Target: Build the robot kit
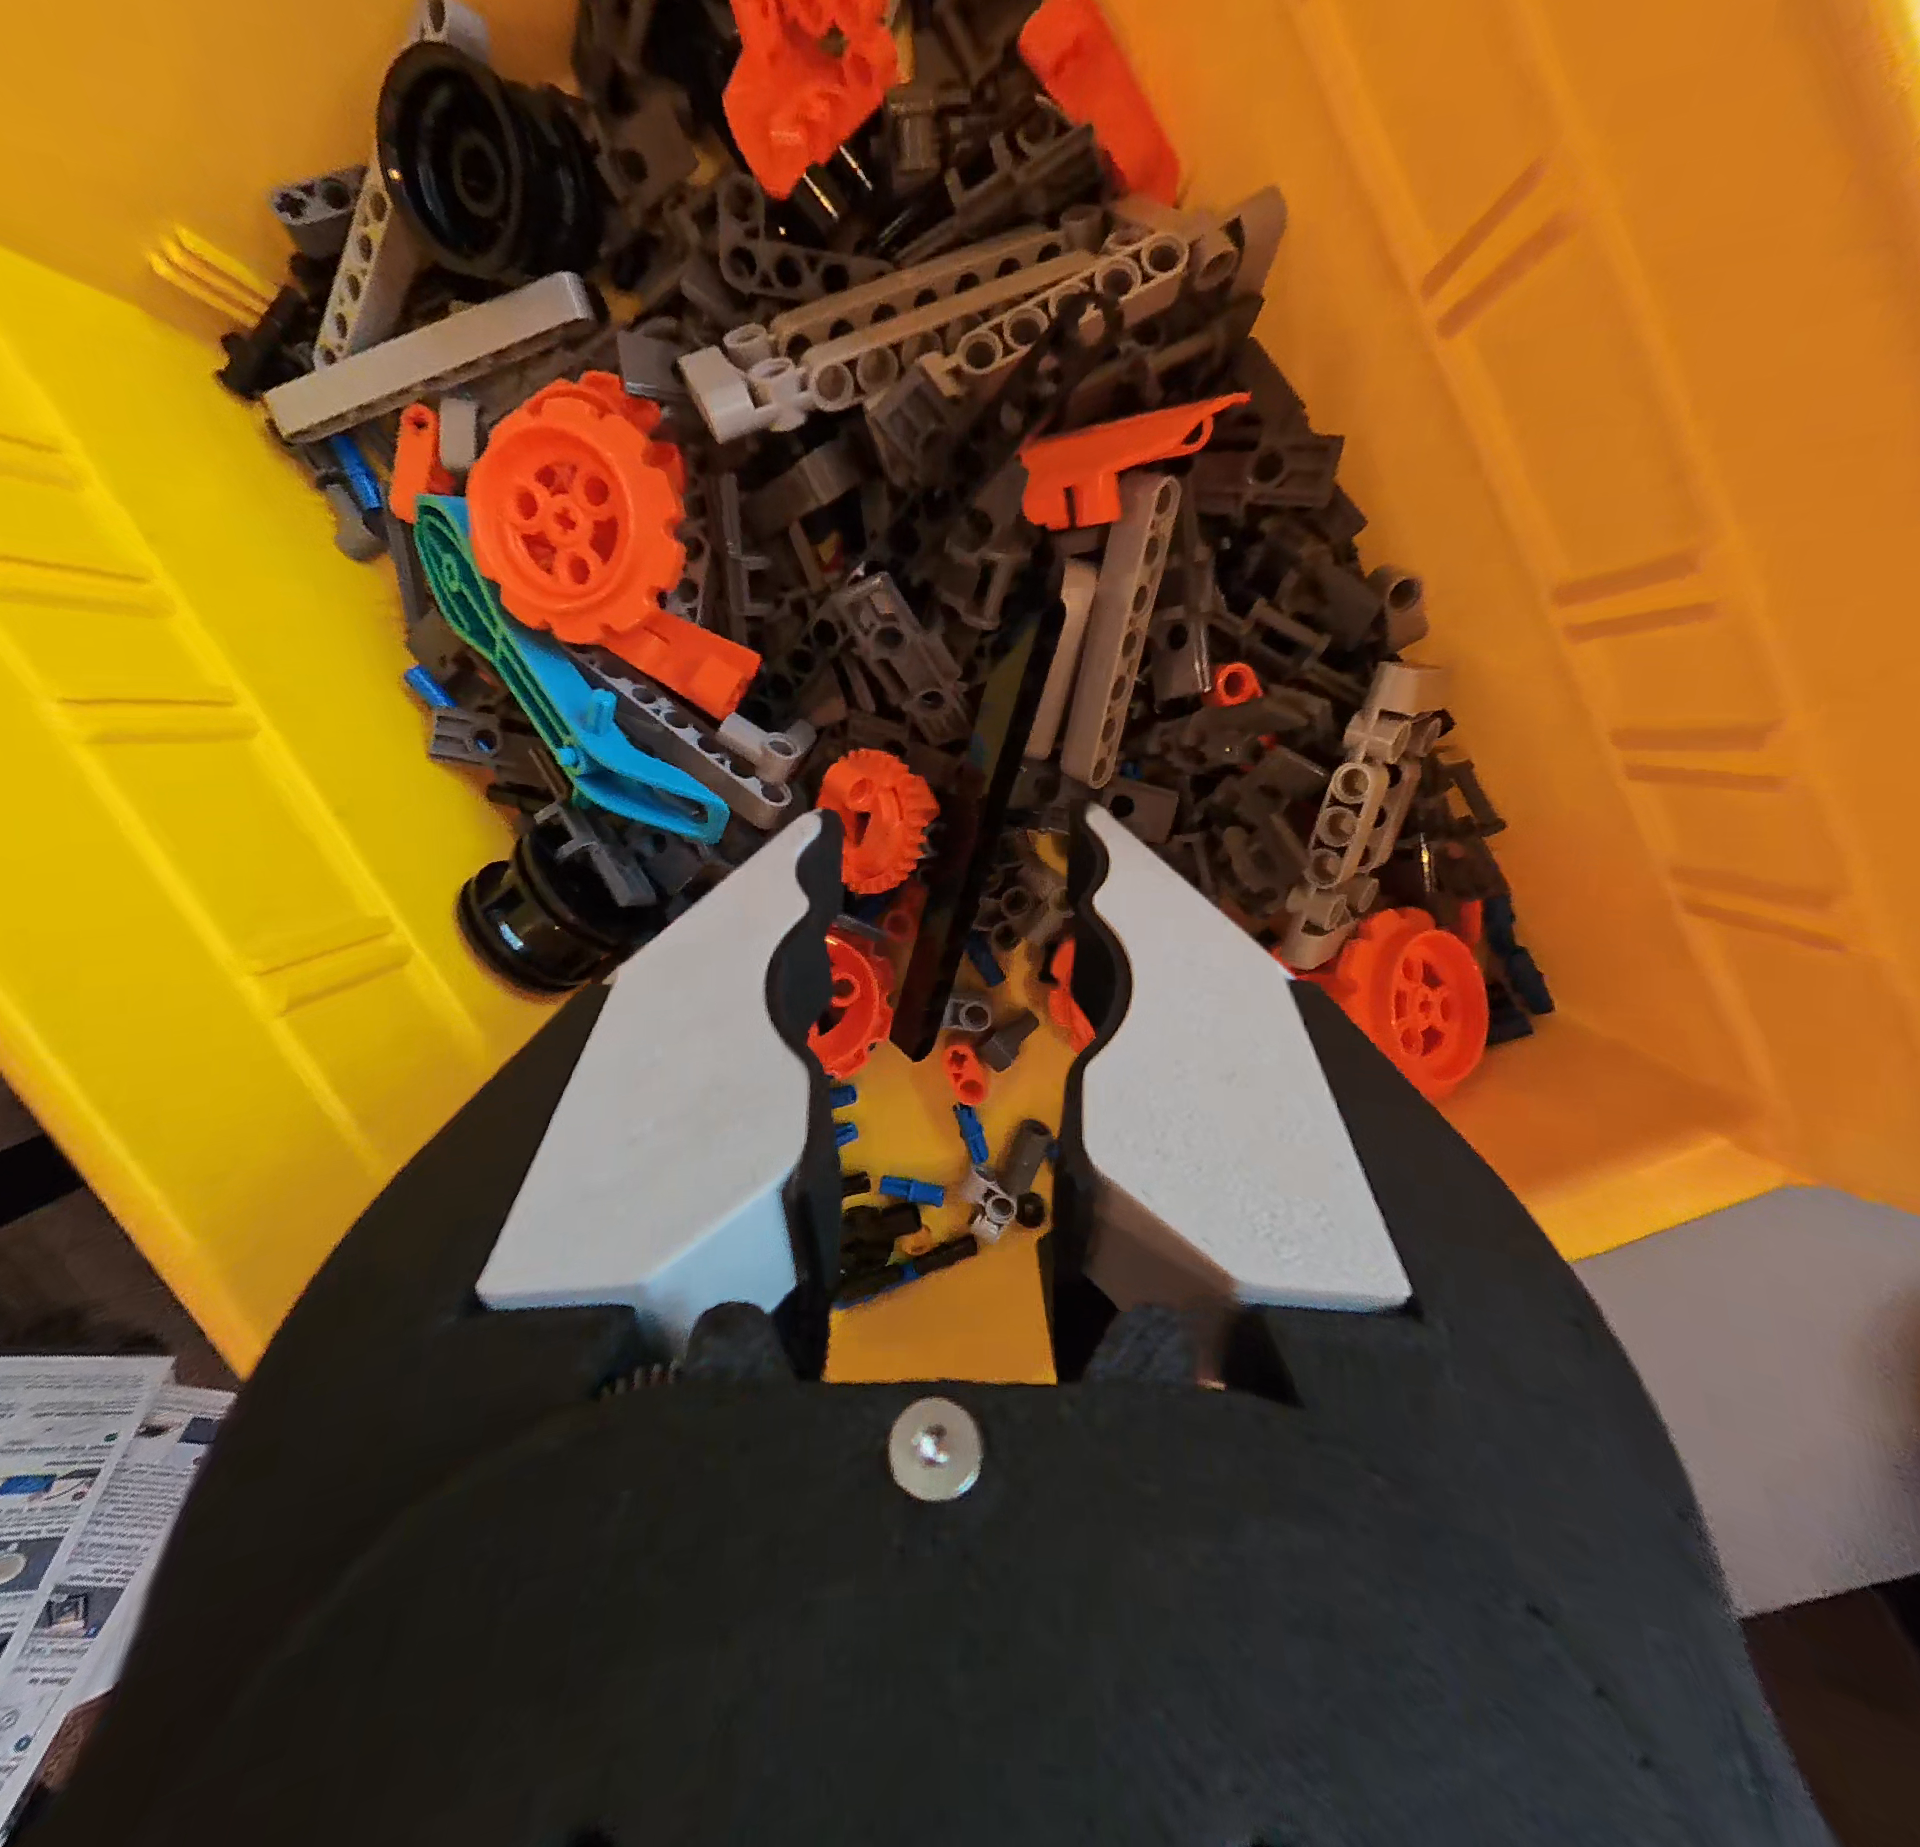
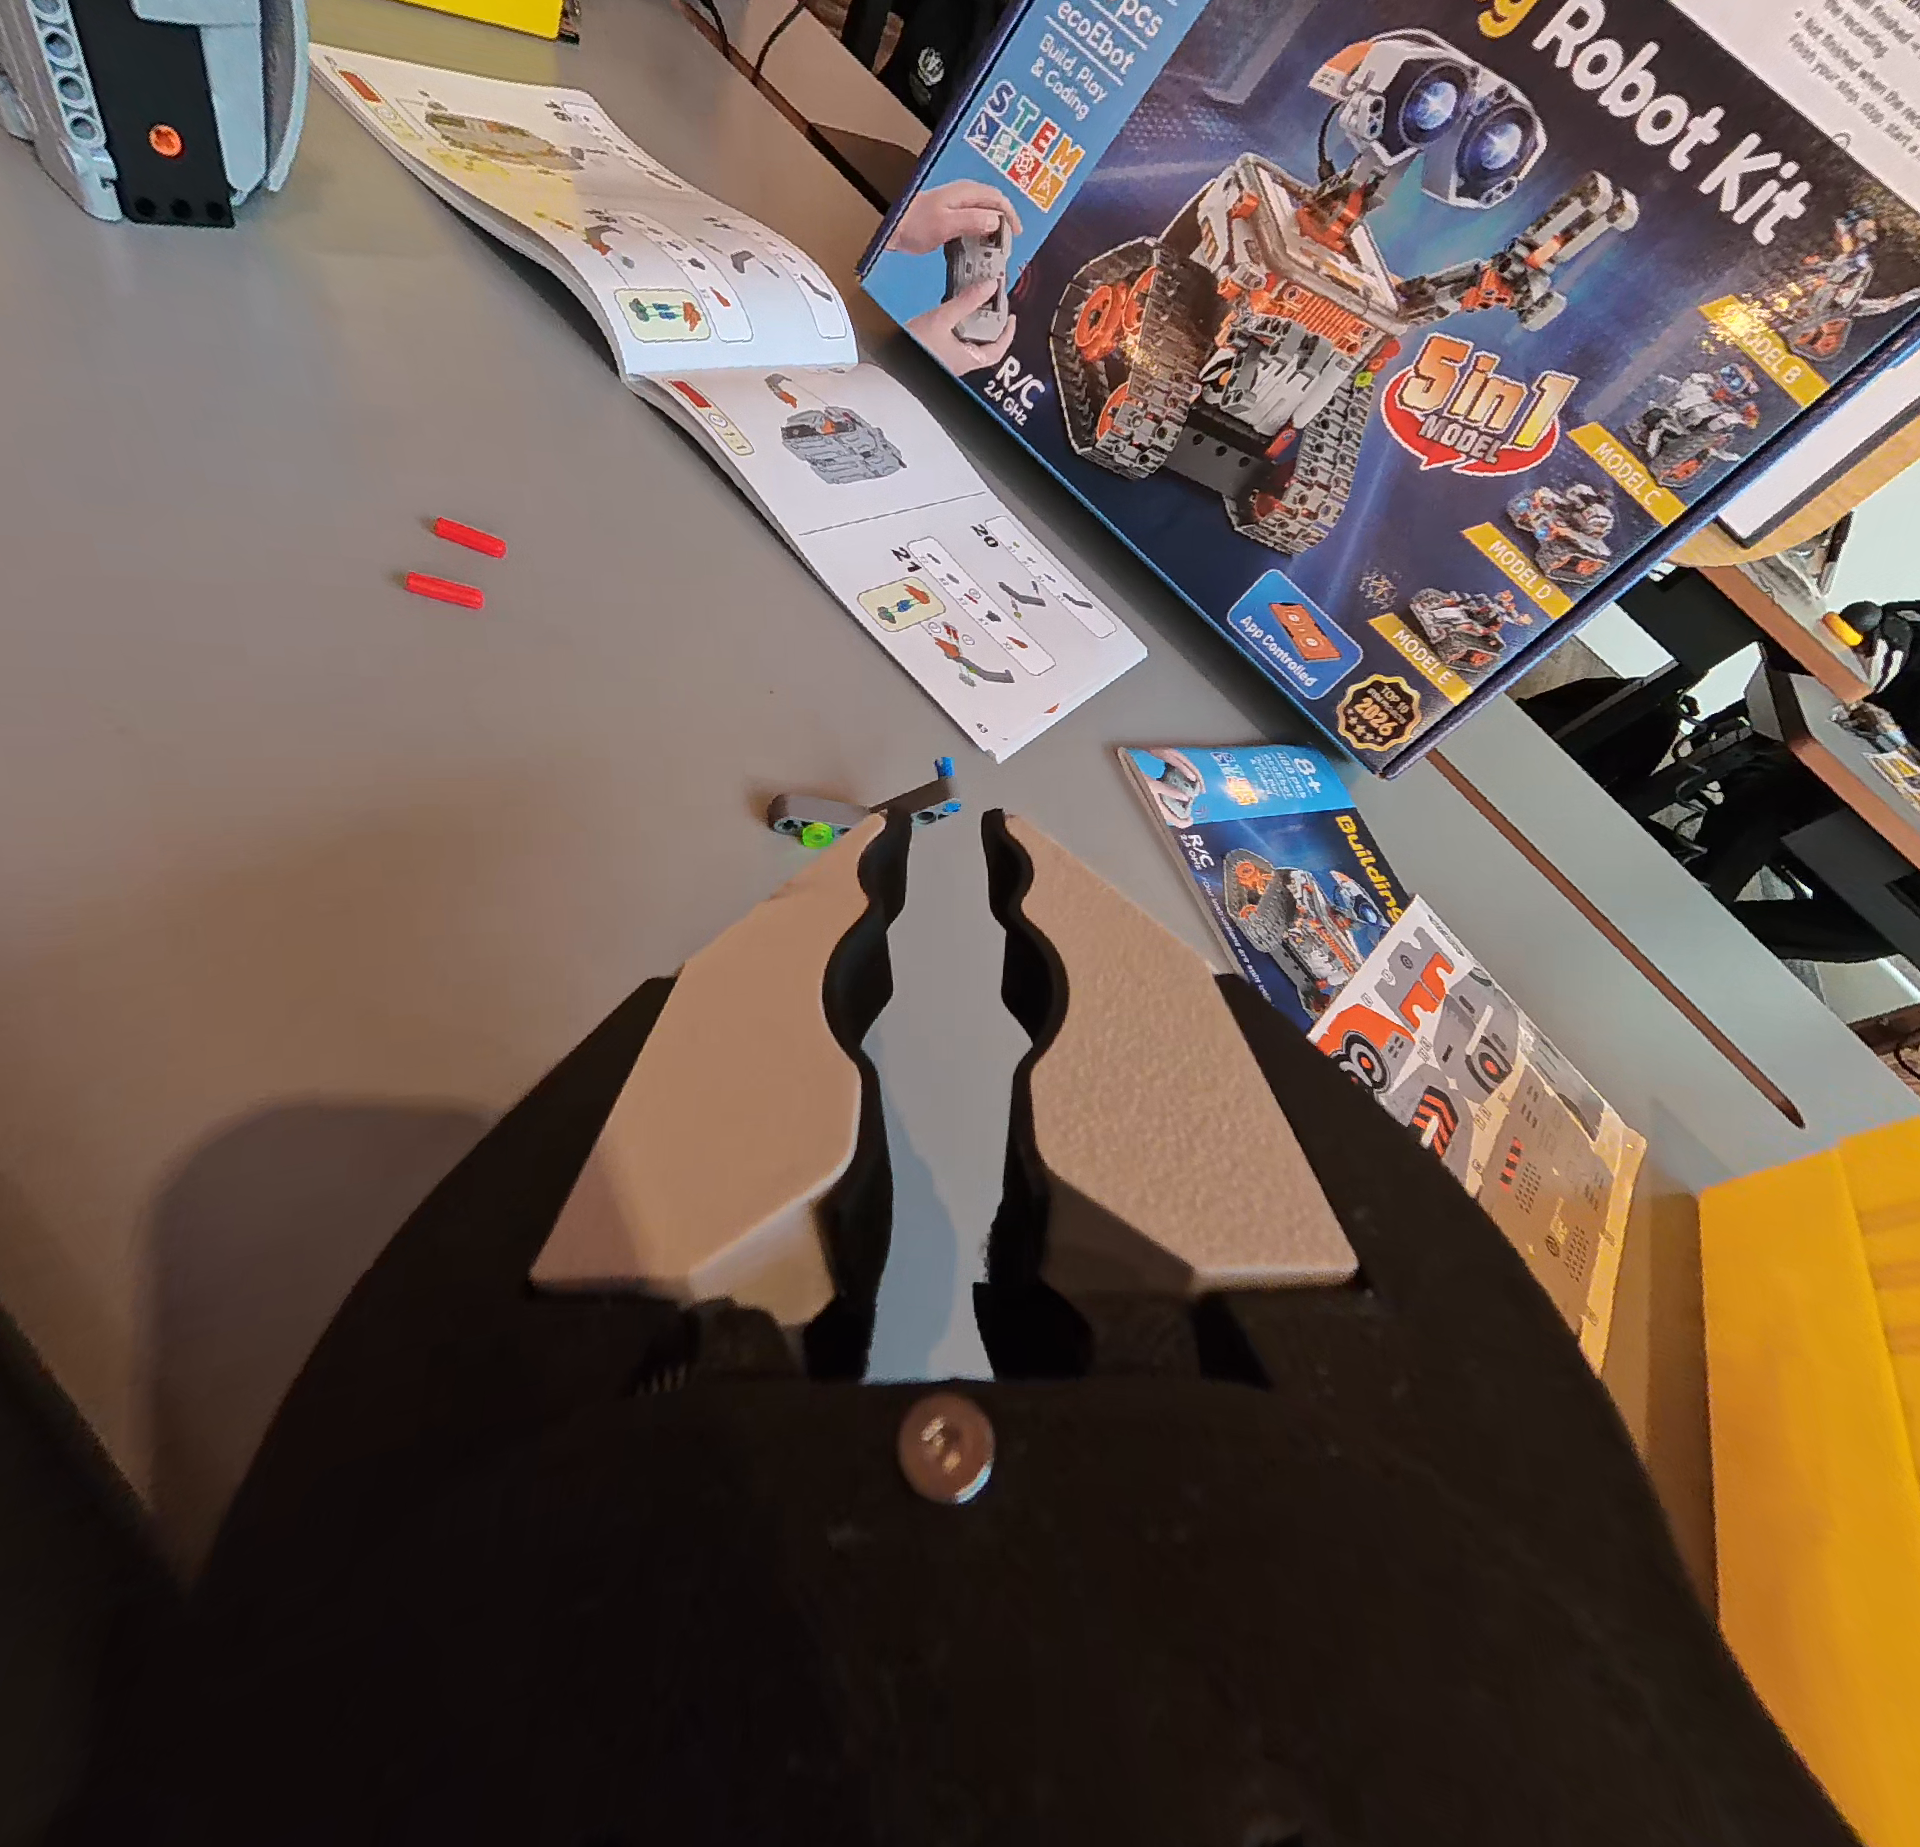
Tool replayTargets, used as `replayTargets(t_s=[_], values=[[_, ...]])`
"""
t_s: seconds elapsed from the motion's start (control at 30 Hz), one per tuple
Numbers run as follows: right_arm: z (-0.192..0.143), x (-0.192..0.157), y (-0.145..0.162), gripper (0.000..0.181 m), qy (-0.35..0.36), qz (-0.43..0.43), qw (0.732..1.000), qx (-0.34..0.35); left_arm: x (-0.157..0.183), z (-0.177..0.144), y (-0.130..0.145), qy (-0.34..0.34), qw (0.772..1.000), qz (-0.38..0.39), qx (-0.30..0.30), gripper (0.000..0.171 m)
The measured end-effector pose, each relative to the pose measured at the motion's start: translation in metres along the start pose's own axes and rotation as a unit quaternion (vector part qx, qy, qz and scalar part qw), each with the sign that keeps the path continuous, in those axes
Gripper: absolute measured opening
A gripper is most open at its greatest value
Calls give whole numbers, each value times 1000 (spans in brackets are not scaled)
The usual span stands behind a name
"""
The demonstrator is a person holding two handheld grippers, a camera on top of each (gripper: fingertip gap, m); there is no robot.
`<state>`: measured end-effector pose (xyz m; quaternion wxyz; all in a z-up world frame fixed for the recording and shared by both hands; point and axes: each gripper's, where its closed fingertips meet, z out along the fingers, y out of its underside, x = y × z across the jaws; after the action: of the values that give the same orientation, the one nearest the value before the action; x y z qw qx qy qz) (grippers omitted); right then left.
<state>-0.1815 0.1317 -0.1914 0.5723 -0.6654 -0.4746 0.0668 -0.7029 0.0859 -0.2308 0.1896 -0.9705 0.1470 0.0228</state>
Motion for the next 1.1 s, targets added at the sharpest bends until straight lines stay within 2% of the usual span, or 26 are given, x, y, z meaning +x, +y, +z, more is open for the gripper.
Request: replayTargets(t_s=[0.17, 0.27, 0.43, 0.7, 1.1], values=[[1, -3, 0, 14, -4, -11, 1000, -3, -5, 5, 0, -25, 1000, 16, -12, 44], [1, -4, 0, 14, -4, -17, 1000, -5, -4, 8, 5, -32, 999, 27, -35, 32], [3, -7, 3, 12, -10, -23, 1000, -14, -10, 9, 8, -61, 996, 55, -46, 22], [6, -10, 5, 11, -17, -32, 999, -20, -10, 7, 6, -55, 997, 50, -36, 17], [14, -14, 4, 11, -44, -22, 999, -19, -13, -13, -5, -49, 999, 21, 5, 17]])
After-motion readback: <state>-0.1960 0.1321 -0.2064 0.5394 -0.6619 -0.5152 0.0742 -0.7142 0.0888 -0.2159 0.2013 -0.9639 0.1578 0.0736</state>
